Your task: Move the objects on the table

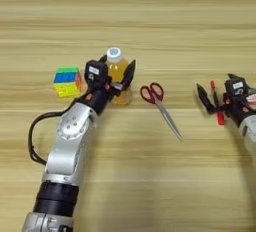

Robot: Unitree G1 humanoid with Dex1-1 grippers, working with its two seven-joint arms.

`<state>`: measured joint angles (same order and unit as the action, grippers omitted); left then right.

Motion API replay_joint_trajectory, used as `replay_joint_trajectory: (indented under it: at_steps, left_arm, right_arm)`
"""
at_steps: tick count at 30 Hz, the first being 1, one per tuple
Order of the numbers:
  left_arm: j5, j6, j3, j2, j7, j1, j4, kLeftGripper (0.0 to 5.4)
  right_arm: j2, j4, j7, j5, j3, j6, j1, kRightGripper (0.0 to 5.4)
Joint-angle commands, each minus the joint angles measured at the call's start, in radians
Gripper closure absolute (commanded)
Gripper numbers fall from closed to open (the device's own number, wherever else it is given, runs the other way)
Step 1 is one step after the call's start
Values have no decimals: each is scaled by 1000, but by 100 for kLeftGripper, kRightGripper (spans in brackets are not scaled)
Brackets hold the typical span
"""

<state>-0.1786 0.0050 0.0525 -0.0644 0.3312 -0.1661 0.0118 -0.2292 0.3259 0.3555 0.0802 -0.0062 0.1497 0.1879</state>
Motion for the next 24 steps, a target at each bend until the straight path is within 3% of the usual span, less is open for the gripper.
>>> replay_joint_trajectory:
  at_steps: [1, 14, 24]
  left_arm:
    - [-18, 37, -9, -18, 10, -59, 46, 193]
    - [-38, 101, -5, -40, 44, -150, 42, 193]
    - [-38, 111, 11, -17, 70, -182, -24, 193]
  right_arm:
    - [15, -64, 53, 12, 41, 14, -35, 0]
    - [28, -220, 155, 21, 134, 16, -99, 0]
    - [46, -349, 158, -9, 230, -8, -125, 0]
